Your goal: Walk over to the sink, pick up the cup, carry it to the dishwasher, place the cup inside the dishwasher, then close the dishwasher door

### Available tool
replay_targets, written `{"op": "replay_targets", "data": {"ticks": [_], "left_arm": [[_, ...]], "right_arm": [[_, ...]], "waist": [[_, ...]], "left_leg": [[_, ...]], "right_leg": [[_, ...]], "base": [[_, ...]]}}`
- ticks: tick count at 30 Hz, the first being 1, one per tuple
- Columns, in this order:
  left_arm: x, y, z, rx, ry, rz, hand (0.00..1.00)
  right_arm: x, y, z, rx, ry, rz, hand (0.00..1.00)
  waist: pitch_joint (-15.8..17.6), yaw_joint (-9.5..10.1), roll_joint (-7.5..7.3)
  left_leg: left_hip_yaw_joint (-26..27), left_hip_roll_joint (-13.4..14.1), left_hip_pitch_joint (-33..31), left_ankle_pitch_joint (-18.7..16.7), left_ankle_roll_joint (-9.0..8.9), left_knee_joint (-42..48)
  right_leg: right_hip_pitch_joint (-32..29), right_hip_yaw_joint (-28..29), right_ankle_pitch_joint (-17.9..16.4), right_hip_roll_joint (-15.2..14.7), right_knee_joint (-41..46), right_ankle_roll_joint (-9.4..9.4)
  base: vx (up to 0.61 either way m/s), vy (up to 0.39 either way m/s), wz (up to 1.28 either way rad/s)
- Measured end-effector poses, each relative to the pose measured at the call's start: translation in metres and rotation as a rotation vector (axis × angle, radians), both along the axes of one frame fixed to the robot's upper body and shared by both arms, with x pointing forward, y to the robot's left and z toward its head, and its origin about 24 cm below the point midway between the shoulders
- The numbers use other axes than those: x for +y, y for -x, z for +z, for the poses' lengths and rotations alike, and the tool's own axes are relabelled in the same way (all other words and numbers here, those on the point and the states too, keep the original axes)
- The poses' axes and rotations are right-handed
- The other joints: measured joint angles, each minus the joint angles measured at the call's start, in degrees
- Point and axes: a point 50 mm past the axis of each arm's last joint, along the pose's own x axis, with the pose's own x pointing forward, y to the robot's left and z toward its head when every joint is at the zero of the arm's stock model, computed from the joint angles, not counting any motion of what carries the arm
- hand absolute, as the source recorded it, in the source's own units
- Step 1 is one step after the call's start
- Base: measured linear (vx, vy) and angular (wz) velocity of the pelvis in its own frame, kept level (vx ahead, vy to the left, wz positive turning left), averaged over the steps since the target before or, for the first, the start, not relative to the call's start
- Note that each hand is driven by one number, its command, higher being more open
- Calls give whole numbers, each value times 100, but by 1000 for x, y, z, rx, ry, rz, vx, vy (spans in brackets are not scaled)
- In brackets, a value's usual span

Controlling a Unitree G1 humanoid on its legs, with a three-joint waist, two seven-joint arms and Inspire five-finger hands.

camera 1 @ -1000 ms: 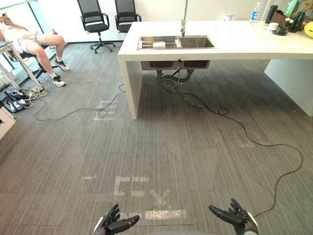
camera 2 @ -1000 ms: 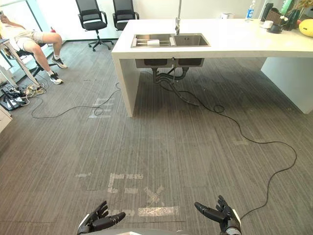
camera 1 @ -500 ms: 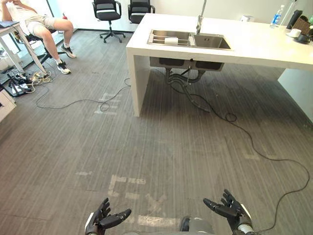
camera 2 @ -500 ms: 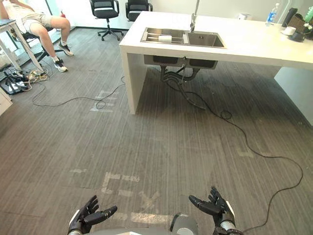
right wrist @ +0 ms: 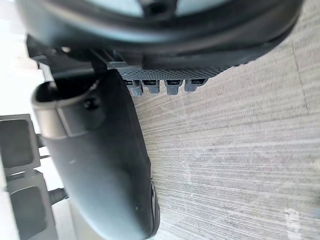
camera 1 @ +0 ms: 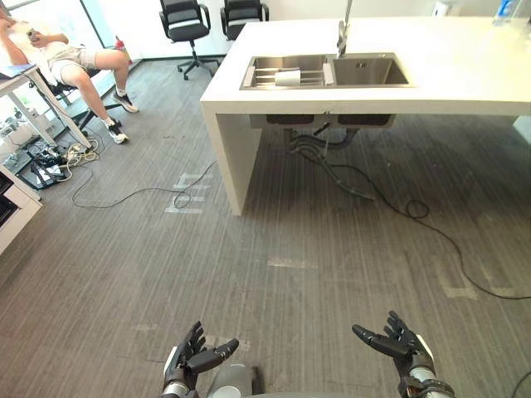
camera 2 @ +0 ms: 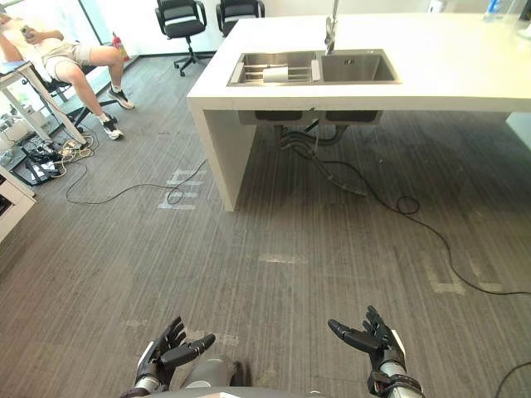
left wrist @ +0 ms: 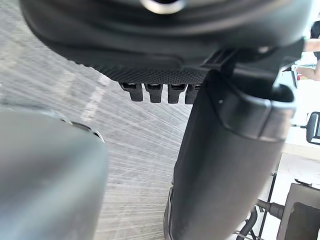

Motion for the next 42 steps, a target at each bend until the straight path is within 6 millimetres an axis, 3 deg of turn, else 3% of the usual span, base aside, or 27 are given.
{"op": "replay_targets", "data": {"ticks": [1, 2, 3, 5, 6, 8, 10, 12, 15, 18, 19, 20, 21, 22, 23, 24, 26, 28, 30, 32, 35, 37, 38, 39, 40, 41, 42], "left_arm": [[1, 4, 0, 6, 1, 10, 100], [3, 6, -1, 13, -1, 19, 100], [3, 5, -1, 13, 4, 29, 100], [6, 3, 1, -2, 1, 29, 100], [8, 1, 2, -4, -10, 25, 100], [7, -1, 2, -1, -22, 17, 100], [8, 2, 1, 16, -36, 10, 100], [9, 3, 0, 25, -49, 4, 100], [11, -6, 3, 6, -61, 2, 100], [12, -14, 5, -15, -64, 5, 100], [12, -12, 4, -10, -65, 9, 100], [12, -12, 4, -10, -65, 9, 100], [12, -6, 3, -2, -65, 16, 100], [10, 0, 1, 9, -53, 42, 100], [8, 3, 0, 11, -45, 59, 100], [5, 5, -1, 7, -32, 78, 100], [-3, 8, -2, 11, -8, 91, 100], [-7, 8, -3, 10, -1, 82, 100], [-7, 5, -2, 5, -2, 77, 100], [-10, -3, -1, -12, -10, 48, 100], [-15, -24, 10, -94, -13, 15, 100], [-14, -35, 20, -164, -25, 20, 100], [-12, -44, 28, -220, -26, 36, 100], [-8, -48, 36, -266, -26, 59, 100], [-4, -52, 40, -292, -28, 70, 100], [3, -62, 53, -360, -47, 85, 100], [4, -66, 59, -390, -53, 90, 100]], "right_arm": [[6, 7, -4, 21, -12, 2, 100], [14, 7, -7, 28, -28, 7, 100], [23, 7, -8, 24, -45, 28, 100], [32, 4, -9, 12, -66, 45, 100], [36, 4, -10, 13, -78, 49, 100], [40, 5, -13, 31, -82, 74, 100], [44, 10, -17, 61, -93, 93, 100], [45, 11, -18, 71, -97, 103, 100], [45, 5, -15, 43, -91, 114, 100], [45, 11, -16, 51, -95, 115, 100], [46, 15, -17, 61, -100, 119, 100], [46, 15, -17, 61, -100, 119, 100], [50, 19, -19, 75, -107, 141, 100], [49, 19, -19, 77, -109, 147, 100], [49, 18, -19, 71, -110, 150, 100], [49, 8, -16, 49, -110, 157, 100], [47, -1, -13, 25, -99, 166, 100], [43, -2, -12, 30, -92, 166, 100], [39, 0, -13, 47, -91, 145, 100], [34, 0, -12, 44, -85, 114, 100], [26, -2, -9, 35, -58, 75, 100], [24, -1, -9, 37, -49, 61, 100], [22, 3, -10, 48, -42, 58, 100], [24, 10, -12, 71, -39, 70, 100], [27, 12, -13, 80, -43, 81, 100], [37, 11, -14, 82, -53, 124, 100], [40, 9, -14, 76, -57, 134, 100]], "waist": [[-26, 67, 39], [-50, 68, -62], [-72, 49, -269], [-150, 100, -431], [-182, 98, -524], [-153, 95, -551], [-146, 73, -539], [-142, 42, -489], [-155, 19, -426], [-151, -53, -425], [-151, -67, -449], [-151, -67, -449], [-168, -138, -513], [-259, -138, -324], [-337, -130, -263], [-332, -104, -188], [-343, -108, -142], [-322, -115, -128], [-308, -118, -135], [-240, -112, -159], [-87, -113, -232], [-3, -96, -241], [26, -88, -150], [-7, 6, -70], [-19, 35, -63], [-26, 39, -227], [-31, 55, -266]], "left_leg": [[8, 116, 2, 604, 488, 249], [86, 36, -6, 362, 568, 534], [197, -90, -29, -48, 657, 860], [415, -181, -32, -479, 740, 1149], [475, -282, 38, -720, 779, 1276], [517, -353, 388, -1017, 794, 1311], [506, -343, 919, -1166, 818, 1176], [503, -251, 1513, -1185, 775, 712], [420, -1, 1763, -1162, 608, 364], [151, 159, 1973, -1286, 362, 288], [48, 159, 2105, -1387, 202, 298], [48, 159, 2105, -1387, 202, 298], [-102, 153, 2387, -1586, 10, 273], [-144, 399, 2487, -1676, -146, 253], [-148, 526, 2480, -1698, -233, 326], [-183, 686, 2175, -1615, -364, 955], [-321, 957, 1553, -1236, -261, 2140], [-305, 1360, 1031, -586, -39, 3392], [-276, 1440, 784, -640, -52, 3843], [-139, 1250, 687, -897, -88, 3437], [223, 495, 583, -1087, -116, 1417], [204, 197, 478, -740, -103, 522], [164, 160, 394, -273, -88, 15], [169, 216, 421, 390, 66, 32], [219, 179, 448, 383, 350, 133], [308, 52, 406, 72, 359, 390], [357, 24, 361, -51, 398, 500]], "right_leg": [[133, 177, -340, -10, 243, 129], [186, 266, -471, -116, 363, 147], [158, 487, -582, -320, 635, 14], [-148, 886, -558, -585, 1312, 38], [-461, 1027, -416, -781, 2075, 133], [-1010, 1233, 261, -997, 3496, 246], [-1297, 1052, 117, -1021, 4261, 199], [-1668, 559, -232, -794, 3865, 117], [-2183, 217, -260, -347, 2304, 75], [-2554, 375, 408, -160, 952, 32], [-2578, 436, 834, -186, 682, -65], [-2578, 436, 834, -186, 682, -65], [-2585, 484, 1341, -287, 970, -197], [-2606, 336, 1006, -153, 1243, -274], [-2608, 272, 842, -58, 1263, -277], [-2570, 199, 677, 57, 1250, -425], [-2403, 83, 559, 209, 1091, -518], [-1860, -117, 454, 369, 800, -637], [-1413, -247, 444, 467, 460, -654], [-1073, -294, 455, 449, 165, -639], [-695, -310, 490, 172, -215, -536], [-580, -285, 417, 43, -258, -398], [-525, -277, 318, 44, -195, -240], [-494, -147, 124, 42, 25, -89], [-463, -89, 18, -24, 140, -18], [-475, -39, -141, -240, 302, 72], [-511, 2, -185, -297, 362, 95]], "base": [[424, 250, -45], [451, 223, -37], [536, 227, -34], [474, 214, -34], [419, 180, -16], [463, 164, -12], [325, 80, -8], [396, 45, -5], [345, -44, 6], [293, -137, 42], [245, -177, 25], [345, -279, 52], [375, -335, 42], [465, -400, 45], [440, -381, 14], [411, -370, 8], [287, -263, 15], [329, -237, 37], [344, -186, 31], [285, -87, 18], [254, 33, 6], [173, 85, -2], [301, 211, -21], [258, 189, -27], [355, 251, -31], [251, 152, -18], [358, 215, -18]]}}
